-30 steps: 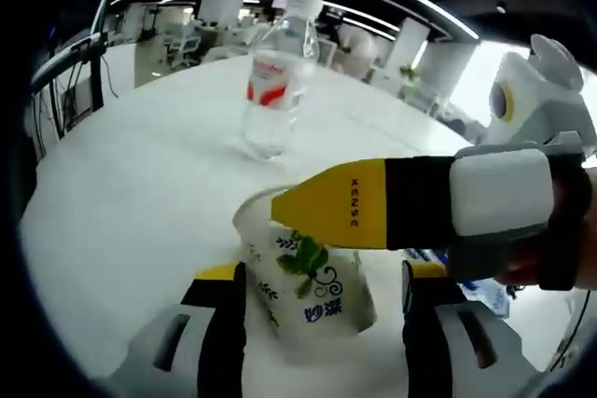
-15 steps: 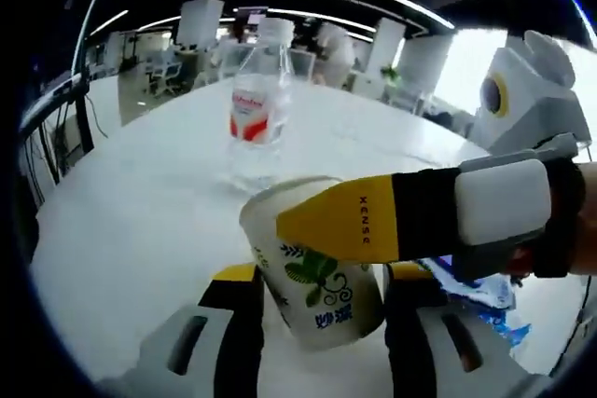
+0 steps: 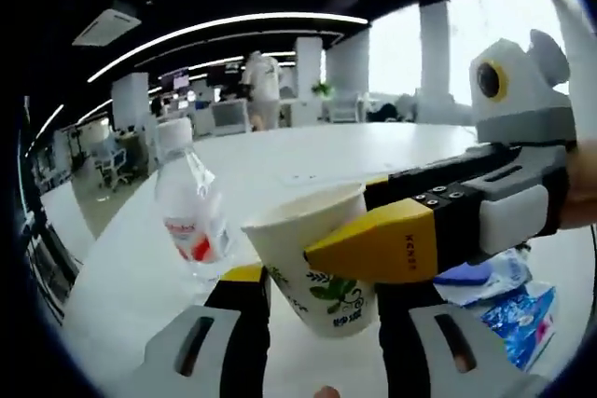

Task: Arrange the tabletop items into an orderly group along one side of the table until the central work area is clear of visible clutter.

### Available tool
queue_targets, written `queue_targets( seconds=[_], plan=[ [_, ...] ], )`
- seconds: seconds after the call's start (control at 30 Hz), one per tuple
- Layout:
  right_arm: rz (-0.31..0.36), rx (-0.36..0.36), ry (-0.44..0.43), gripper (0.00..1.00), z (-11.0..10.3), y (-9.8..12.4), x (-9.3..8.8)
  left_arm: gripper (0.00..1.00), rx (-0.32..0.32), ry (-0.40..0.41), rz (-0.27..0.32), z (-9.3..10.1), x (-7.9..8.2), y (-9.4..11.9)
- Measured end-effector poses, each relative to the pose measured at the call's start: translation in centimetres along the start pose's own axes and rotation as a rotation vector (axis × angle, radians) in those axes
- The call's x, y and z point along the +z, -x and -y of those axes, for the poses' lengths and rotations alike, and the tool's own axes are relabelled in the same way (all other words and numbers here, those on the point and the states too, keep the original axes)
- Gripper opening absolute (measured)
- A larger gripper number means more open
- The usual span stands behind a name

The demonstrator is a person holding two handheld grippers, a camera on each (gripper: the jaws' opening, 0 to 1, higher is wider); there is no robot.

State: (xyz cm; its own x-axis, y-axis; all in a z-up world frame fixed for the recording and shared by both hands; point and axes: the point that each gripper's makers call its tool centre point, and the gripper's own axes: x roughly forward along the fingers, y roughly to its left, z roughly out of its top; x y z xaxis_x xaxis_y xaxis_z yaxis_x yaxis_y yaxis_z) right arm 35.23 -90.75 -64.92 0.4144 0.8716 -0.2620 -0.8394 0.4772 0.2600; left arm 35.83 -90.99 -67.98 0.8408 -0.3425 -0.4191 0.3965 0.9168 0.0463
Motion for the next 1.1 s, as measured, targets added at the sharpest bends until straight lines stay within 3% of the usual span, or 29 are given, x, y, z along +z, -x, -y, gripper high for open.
queue_targets(
  seconds=[0.1,0.37,0.47,0.57,0.77,1.1],
  plan=[
    [-0.019,0.001,0.101,0.35,0.8,-0.1,-0.5,0.43,-0.036,0.006,-0.008,-0.1,-0.2,-1.0],
    [-0.065,0.000,0.181,0.35,2.4,-1.1,-1.3,0.41,-0.068,-0.092,-0.044,-0.8,-0.7,-2.7],
    [-0.074,0.010,0.345,0.34,2.5,-1.9,-1.2,0.41,-0.058,-0.174,-0.106,-1.6,-1.4,-3.2],
    [-0.085,0.002,0.338,0.34,3.1,-2.6,-1.5,0.40,-0.052,-0.181,-0.103,-2.2,-1.7,-3.9],
    [-0.120,-0.019,0.344,0.34,4.2,-3.6,-2.3,0.39,-0.022,-0.232,-0.154,-3.1,-2.6,-5.1],
    [-0.136,-0.088,0.261,0.34,6.5,-4.0,-2.6,0.36,0.020,-0.175,-0.175,-3.7,-2.8,-6.9]
  ],
)
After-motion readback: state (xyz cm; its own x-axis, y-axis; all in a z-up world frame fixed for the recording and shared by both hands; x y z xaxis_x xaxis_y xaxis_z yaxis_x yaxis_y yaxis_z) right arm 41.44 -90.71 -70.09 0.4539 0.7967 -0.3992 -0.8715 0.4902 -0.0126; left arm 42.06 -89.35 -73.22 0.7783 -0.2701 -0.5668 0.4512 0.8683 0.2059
